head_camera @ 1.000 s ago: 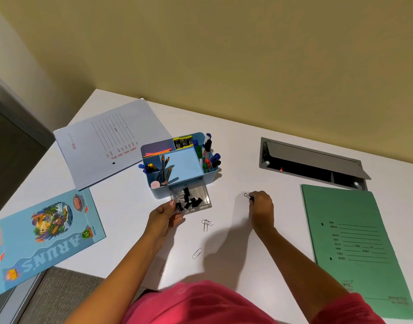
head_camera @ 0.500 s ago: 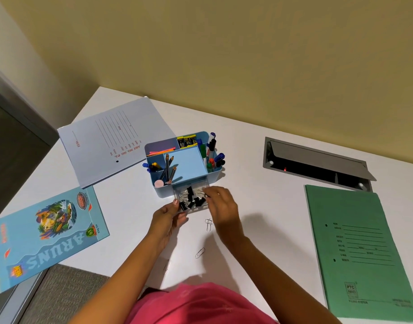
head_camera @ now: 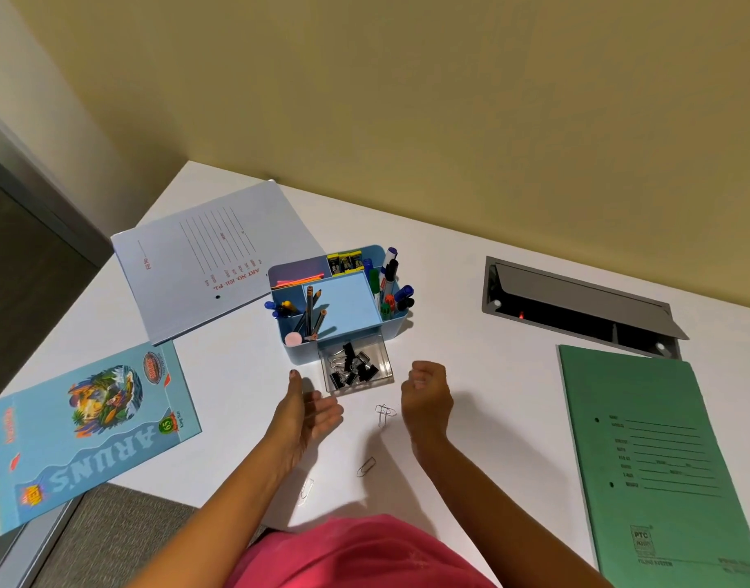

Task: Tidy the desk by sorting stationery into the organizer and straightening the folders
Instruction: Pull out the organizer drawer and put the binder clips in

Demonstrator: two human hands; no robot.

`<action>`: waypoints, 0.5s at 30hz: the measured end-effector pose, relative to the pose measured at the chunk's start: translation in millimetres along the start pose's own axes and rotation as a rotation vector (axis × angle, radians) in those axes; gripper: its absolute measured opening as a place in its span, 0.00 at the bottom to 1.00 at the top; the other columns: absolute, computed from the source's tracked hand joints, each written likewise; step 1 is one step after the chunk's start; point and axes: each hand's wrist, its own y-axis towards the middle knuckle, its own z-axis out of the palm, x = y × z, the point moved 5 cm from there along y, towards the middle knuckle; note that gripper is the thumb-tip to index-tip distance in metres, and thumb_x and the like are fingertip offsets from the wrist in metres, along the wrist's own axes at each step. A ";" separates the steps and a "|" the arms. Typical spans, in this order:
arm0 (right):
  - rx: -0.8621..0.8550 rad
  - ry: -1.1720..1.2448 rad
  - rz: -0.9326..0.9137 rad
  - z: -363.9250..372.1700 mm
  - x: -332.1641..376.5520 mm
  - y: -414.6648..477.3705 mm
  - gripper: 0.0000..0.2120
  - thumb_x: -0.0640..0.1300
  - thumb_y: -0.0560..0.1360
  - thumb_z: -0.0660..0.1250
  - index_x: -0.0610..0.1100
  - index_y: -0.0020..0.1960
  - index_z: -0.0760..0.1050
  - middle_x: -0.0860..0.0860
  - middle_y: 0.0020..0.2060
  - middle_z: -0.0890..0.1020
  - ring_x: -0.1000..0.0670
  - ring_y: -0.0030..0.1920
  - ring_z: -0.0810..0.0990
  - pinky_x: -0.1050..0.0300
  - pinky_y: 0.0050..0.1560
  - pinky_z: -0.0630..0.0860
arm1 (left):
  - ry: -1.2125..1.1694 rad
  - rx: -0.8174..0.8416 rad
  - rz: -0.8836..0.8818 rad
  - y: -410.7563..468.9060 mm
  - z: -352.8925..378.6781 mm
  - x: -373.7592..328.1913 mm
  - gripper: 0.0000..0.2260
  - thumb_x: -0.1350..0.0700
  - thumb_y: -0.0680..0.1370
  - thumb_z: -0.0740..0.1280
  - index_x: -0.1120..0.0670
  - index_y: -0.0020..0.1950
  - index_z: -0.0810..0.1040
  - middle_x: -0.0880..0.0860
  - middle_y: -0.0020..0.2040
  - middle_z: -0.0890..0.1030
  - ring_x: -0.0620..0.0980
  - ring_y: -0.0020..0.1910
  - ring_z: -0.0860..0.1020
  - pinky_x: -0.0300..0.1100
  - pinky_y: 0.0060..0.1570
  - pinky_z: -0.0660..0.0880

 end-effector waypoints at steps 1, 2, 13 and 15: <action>0.045 0.025 0.149 2.0 -8.1 1.5 0.11 0.30 0.73 0.62 0.39 0.53 0.74 0.42 0.47 0.79 0.43 0.45 0.78 0.53 0.48 0.75 | -0.012 -0.019 -0.014 -0.6 -0.4 0.3 0.24 0.40 0.81 0.51 0.62 0.51 0.70 0.64 0.49 0.77 0.60 0.44 0.78 0.44 0.30 0.80; 0.104 0.045 0.275 5.8 -14.1 1.9 0.08 0.32 0.73 0.63 0.41 0.49 0.73 0.44 0.44 0.78 0.45 0.40 0.77 0.55 0.43 0.74 | -0.028 -0.026 -0.023 -1.6 0.3 -0.4 0.24 0.40 0.81 0.50 0.62 0.52 0.69 0.66 0.52 0.77 0.61 0.46 0.78 0.45 0.29 0.80; 0.328 0.260 0.578 38.6 -1.8 4.7 0.20 0.21 0.73 0.52 0.40 0.30 0.64 0.47 0.27 0.68 0.57 0.14 0.61 0.67 0.16 0.58 | -0.042 -0.087 -0.060 -8.3 15.1 -10.7 0.21 0.48 0.83 0.46 0.62 0.45 0.68 0.71 0.62 0.74 0.63 0.47 0.77 0.52 0.40 0.76; 0.358 0.243 0.587 39.2 -2.8 3.0 0.17 0.22 0.74 0.54 0.38 0.31 0.68 0.48 0.26 0.67 0.56 0.17 0.64 0.67 0.17 0.60 | -0.034 -0.090 -0.074 -6.4 15.7 -9.4 0.24 0.47 0.83 0.46 0.66 0.53 0.69 0.70 0.62 0.74 0.64 0.53 0.77 0.54 0.46 0.74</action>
